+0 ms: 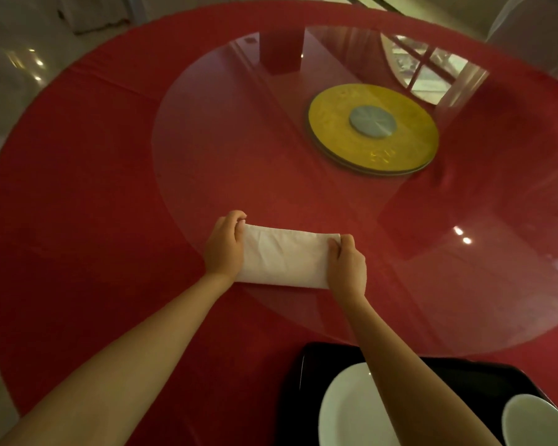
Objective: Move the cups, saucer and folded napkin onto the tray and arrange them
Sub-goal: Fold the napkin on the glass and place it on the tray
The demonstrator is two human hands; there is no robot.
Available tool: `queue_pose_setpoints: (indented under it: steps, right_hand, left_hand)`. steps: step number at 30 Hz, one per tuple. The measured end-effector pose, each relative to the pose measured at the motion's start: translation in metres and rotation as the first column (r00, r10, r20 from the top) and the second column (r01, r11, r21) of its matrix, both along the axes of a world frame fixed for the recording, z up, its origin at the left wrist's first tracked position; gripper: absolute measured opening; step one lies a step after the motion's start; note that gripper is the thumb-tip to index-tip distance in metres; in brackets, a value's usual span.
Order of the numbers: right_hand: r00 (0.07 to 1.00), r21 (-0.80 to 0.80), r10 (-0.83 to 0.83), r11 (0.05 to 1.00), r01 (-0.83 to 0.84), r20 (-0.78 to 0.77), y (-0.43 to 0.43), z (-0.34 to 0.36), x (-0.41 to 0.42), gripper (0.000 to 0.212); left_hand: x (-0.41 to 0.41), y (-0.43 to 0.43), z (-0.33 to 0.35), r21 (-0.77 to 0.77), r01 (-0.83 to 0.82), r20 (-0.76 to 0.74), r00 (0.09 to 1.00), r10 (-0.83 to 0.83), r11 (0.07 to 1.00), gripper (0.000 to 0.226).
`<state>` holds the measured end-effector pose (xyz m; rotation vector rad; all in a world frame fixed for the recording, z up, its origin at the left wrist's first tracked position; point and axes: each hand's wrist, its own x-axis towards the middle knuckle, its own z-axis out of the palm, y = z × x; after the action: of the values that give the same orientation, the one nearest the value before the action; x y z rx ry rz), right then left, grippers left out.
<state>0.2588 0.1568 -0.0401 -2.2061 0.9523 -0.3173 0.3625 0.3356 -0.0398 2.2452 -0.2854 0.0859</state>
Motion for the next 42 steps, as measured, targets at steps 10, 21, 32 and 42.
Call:
queue_pose_setpoints:
  steps: [10, 21, 32, 42]
  right_hand:
    - [0.988, -0.259, -0.121, 0.961, 0.092, -0.095, 0.007, -0.009, 0.008, 0.028]
    - [0.984, -0.370, -0.124, 0.926, 0.067, -0.131, 0.004, -0.016, 0.012, 0.028]
    - [0.991, -0.563, -0.044, 0.826, -0.034, -0.126, -0.004, -0.015, 0.013, 0.009]
    - [0.986, -0.536, -0.029, 0.842, -0.064, -0.162, -0.004, -0.011, 0.015, 0.008]
  left_hand:
    - [0.001, -0.010, -0.009, 0.328, -0.024, 0.053, 0.999, 0.007, 0.944, 0.024]
    - [0.002, -0.008, -0.012, 0.434, -0.077, 0.096, 0.995, 0.039, 0.898, 0.023]
    - [0.009, 0.006, -0.010, 0.159, -0.211, 0.118, 0.974, 0.193, 0.965, 0.019]
    - [-0.037, -0.017, -0.008, 0.479, 0.407, 0.084, 0.861, -0.502, 0.778, 0.046]
